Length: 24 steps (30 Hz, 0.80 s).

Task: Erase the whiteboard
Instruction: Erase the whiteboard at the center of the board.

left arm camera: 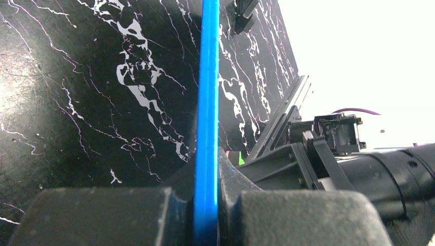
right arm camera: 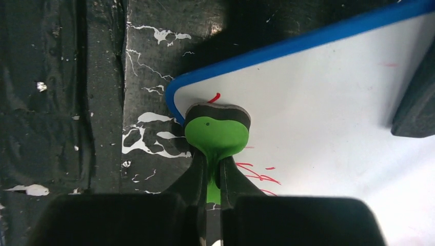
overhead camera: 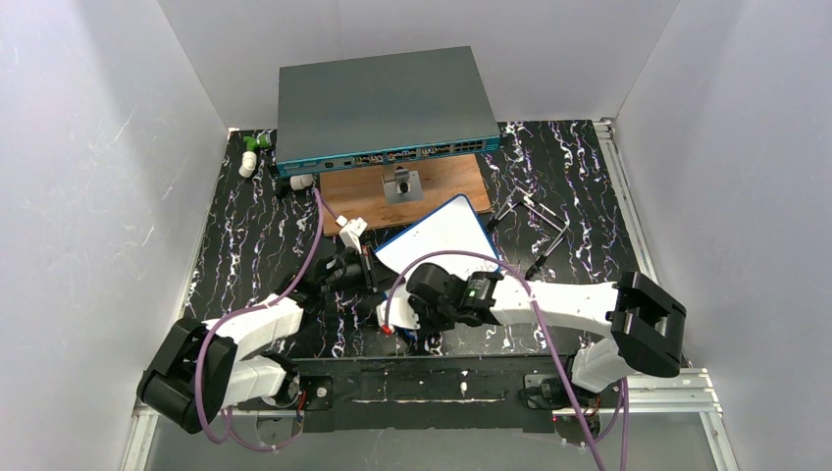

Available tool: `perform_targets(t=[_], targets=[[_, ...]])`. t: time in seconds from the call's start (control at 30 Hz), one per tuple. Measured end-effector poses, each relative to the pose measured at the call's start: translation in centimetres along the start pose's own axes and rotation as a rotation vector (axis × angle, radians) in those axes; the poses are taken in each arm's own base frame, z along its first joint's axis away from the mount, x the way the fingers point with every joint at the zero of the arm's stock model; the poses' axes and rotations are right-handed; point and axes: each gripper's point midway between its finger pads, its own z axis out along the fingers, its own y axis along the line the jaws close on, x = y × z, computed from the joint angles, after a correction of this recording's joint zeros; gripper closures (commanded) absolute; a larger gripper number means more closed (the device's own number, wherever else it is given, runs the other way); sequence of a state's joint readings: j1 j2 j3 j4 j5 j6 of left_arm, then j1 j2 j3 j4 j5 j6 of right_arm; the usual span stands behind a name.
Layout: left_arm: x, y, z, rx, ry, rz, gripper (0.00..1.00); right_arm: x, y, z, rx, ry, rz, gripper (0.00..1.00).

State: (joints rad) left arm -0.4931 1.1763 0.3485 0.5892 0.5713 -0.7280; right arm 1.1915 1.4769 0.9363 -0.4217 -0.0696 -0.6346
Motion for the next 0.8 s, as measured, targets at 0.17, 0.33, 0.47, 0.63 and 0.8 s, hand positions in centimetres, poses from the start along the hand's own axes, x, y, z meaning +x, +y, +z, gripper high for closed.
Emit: perform_targets(t=[0.17, 0.33, 0.47, 0.63, 0.8], targets=[[0.0, 0.1, 0.1, 0.003, -0.001, 0.004, 1.0, -0.5, -0.1, 0.3, 0.079, 0.051, -0.074, 0.99], [0.0, 0.1, 0.1, 0.007, -0.007, 0.014, 1.0, -0.4, -0.3, 0.6, 0.128, 0.094, -0.124, 0.99], [0.0, 0.1, 0.1, 0.009, -0.009, 0.024, 1.0, 0.0, -0.5, 0.8, 0.164, 0.11, -0.158, 0.99], [-0.3, 0.3, 0.2, 0.003, -0.025, 0.039, 1.0, 1.2, -1.3, 0.9, 0.235, 0.156, -0.186, 0.99], [-0.5, 0.4, 0.2, 0.0, -0.035, 0.035, 1.0, 2.1, -1.9, 0.5, 0.274, 0.198, -0.194, 0.99]])
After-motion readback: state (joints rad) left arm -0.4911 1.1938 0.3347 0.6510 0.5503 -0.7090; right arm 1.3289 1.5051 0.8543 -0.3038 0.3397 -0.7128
